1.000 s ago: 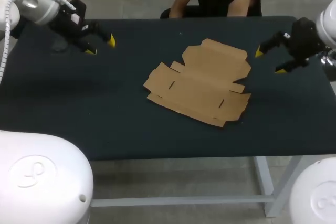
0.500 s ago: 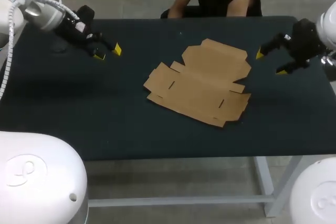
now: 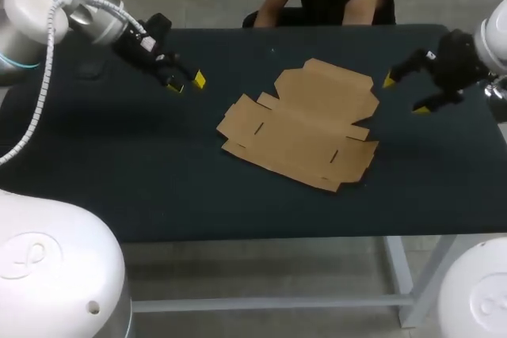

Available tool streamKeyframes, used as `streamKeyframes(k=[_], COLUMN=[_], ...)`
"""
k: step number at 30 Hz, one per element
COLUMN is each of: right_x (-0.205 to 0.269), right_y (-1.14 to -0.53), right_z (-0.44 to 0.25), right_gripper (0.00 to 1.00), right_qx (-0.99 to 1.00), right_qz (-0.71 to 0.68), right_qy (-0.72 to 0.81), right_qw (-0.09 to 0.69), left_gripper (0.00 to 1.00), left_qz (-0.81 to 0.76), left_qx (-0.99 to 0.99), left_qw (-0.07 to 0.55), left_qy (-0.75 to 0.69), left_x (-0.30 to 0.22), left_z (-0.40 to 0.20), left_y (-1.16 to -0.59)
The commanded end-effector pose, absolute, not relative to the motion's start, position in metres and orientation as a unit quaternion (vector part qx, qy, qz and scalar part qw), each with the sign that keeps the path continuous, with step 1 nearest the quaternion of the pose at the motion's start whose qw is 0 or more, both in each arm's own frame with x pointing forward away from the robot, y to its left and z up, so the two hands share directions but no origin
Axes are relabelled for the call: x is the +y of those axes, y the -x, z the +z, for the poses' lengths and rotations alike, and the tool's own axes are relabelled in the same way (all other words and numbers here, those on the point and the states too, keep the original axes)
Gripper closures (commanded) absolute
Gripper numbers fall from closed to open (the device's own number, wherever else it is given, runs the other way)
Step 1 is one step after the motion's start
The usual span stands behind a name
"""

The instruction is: Assemble the packaging by folding the flat box into shape, placing the metal phone stand inside, and closing the box properly

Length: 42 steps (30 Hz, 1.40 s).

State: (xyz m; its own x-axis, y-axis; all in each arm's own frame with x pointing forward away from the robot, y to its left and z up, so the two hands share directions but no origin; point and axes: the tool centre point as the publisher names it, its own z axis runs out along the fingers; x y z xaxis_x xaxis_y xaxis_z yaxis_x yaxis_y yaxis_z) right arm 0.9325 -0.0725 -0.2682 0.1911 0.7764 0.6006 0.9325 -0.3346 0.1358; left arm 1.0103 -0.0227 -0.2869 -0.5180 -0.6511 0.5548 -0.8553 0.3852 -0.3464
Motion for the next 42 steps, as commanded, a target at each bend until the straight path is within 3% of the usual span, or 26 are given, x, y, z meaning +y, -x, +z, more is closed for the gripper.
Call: streamKeyframes(k=[1,8,11,32,42], right_x=[-0.07,-0.07,-0.072,-0.074,-0.069], right_y=[-0.936,-0.935,-0.934,-0.921,-0.915], right_z=[-0.269,-0.271,-0.272,-0.277,-0.284], right_gripper=[0.0,0.0,0.0,0.0,0.0], right_qx=[-0.565,-0.566,-0.567,-0.571,-0.608], right_qz=[-0.297,-0.296,-0.295,-0.285,-0.241], right_qy=[0.757,0.756,0.756,0.747,0.73], right_qw=[0.137,0.142,0.143,0.184,0.198], left_gripper=[0.0,0.02,0.22,0.11,0.2], left_qz=[0.261,0.246,0.238,0.234,0.243], left_qx=[-0.835,-0.849,-0.857,-0.867,-0.871], left_qw=[0.179,0.196,0.203,0.212,0.219], left_qy=[-0.45,-0.425,-0.411,-0.385,-0.367], left_x=[-0.041,-0.053,-0.058,-0.079,-0.085], left_z=[-0.304,-0.324,-0.331,-0.37,-0.375], left_y=[-1.026,-1.034,-1.033,-1.033,-1.027])
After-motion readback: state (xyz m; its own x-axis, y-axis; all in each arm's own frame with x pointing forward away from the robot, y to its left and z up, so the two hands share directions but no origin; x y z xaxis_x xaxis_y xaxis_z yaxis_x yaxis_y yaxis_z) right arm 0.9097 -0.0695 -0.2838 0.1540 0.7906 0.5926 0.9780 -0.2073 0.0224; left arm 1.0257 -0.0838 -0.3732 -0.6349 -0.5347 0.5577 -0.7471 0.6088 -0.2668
